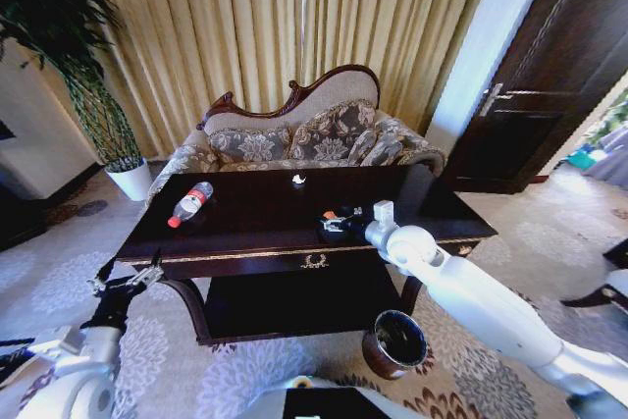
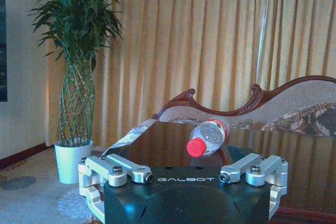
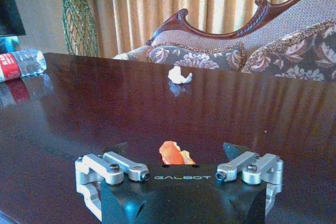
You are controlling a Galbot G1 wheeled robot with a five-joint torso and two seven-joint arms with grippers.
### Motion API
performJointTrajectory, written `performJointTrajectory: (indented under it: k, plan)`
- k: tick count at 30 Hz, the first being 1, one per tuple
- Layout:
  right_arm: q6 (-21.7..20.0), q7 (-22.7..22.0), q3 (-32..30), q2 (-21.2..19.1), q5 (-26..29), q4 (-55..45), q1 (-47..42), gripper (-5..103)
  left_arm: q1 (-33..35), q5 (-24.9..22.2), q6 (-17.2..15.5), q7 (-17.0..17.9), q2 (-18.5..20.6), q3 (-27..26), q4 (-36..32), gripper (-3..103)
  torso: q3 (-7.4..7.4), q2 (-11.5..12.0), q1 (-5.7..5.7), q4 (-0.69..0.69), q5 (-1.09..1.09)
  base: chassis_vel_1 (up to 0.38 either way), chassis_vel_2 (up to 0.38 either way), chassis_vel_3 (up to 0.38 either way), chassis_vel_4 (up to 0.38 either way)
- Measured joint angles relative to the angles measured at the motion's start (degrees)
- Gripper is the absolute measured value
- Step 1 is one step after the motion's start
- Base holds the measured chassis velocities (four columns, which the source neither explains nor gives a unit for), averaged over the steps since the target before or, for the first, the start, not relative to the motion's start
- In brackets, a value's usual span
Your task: Move to the front of the table and place the trash on the table into the trash bin.
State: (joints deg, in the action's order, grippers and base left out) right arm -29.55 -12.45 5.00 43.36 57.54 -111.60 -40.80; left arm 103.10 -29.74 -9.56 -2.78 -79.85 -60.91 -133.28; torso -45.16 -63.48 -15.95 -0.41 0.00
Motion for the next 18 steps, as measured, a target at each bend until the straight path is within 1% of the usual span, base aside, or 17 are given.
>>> performJointTrajectory:
  k: [1,3,4,6,7,8,9,11,12,14,15,17,18]
  plan:
    - [0.00,0.00,0.00,0.00,0.00,0.00,0.00,100,0.00,0.00,0.00,0.00,0.00,0.00,0.00,100,0.00,0.00,0.00,0.00,0.00,0.000,0.000,0.000,0.000]
    - [0.12,0.03,-0.57,-0.25,-0.31,-0.12,-0.97,92,-0.03,0.06,0.00,0.01,-0.04,0.20,0.01,100,0.00,0.00,0.00,0.00,0.00,0.000,0.000,0.000,0.000]
    - [0.12,0.03,-0.57,-0.25,-0.31,-0.12,-0.97,92,-0.03,0.06,0.00,0.01,-0.04,0.20,0.01,100,0.00,0.00,0.00,0.00,0.00,0.000,0.000,0.000,0.000]
    - [0.37,0.07,-0.99,-0.57,-0.36,-0.32,-1.46,83,-0.03,0.24,0.00,0.01,-0.16,0.41,0.01,100,0.00,0.00,0.00,0.00,0.01,0.000,0.000,0.000,0.000]
    - [0.37,0.07,-0.99,-0.57,-0.36,-0.32,-1.46,83,-0.03,0.24,0.00,0.01,-0.16,0.41,0.01,100,0.00,0.00,0.00,0.00,0.01,0.000,0.000,0.000,0.000]
    - [0.48,0.09,-1.14,-0.66,-0.37,-0.35,-1.53,78,-0.01,0.28,0.00,0.01,-0.19,0.49,0.01,100,0.00,0.00,0.00,0.00,0.00,0.000,0.000,0.000,0.000]
    - [0.48,0.09,-1.14,-0.66,-0.37,-0.35,-1.53,78,-0.01,0.28,0.00,0.01,-0.19,0.49,0.01,100,0.00,0.00,0.00,0.00,0.00,0.000,0.000,0.000,0.000]
    - [0.62,0.10,-1.26,-0.84,-0.37,-0.39,-1.51,67,0.02,0.29,0.00,0.01,-0.21,0.55,-0.08,100,0.00,0.00,0.00,0.00,0.00,0.000,0.000,0.000,0.000]
    - [0.62,0.10,-1.26,-0.84,-0.37,-0.39,-1.51,67,0.02,0.29,0.00,0.01,-0.21,0.55,-0.08,100,0.00,0.00,0.00,0.00,0.00,0.000,0.000,0.000,0.000]
    - [0.94,0.10,-1.25,-0.87,-0.37,-0.39,-1.42,56,0.00,0.27,0.01,0.01,-0.12,0.45,-0.11,100,0.00,0.00,0.00,0.00,0.00,0.000,0.000,0.000,0.000]
    - [0.94,0.10,-1.25,-0.87,-0.37,-0.39,-1.42,56,0.00,0.27,0.01,0.01,-0.12,0.45,-0.11,100,0.00,0.00,0.00,0.00,0.00,0.000,0.000,0.000,0.000]
    - [1.47,0.10,-1.08,-0.89,-0.39,-0.39,-1.32,44,0.01,0.18,0.03,0.01,-0.02,0.28,-0.12,100,0.00,0.00,0.00,0.00,0.00,0.000,0.000,0.000,0.000]
    - [1.47,0.10,-1.08,-0.89,-0.39,-0.39,-1.32,44,0.01,0.18,0.03,0.01,-0.02,0.28,-0.12,100,0.00,0.00,0.00,0.00,0.00,0.000,0.000,0.000,0.000]
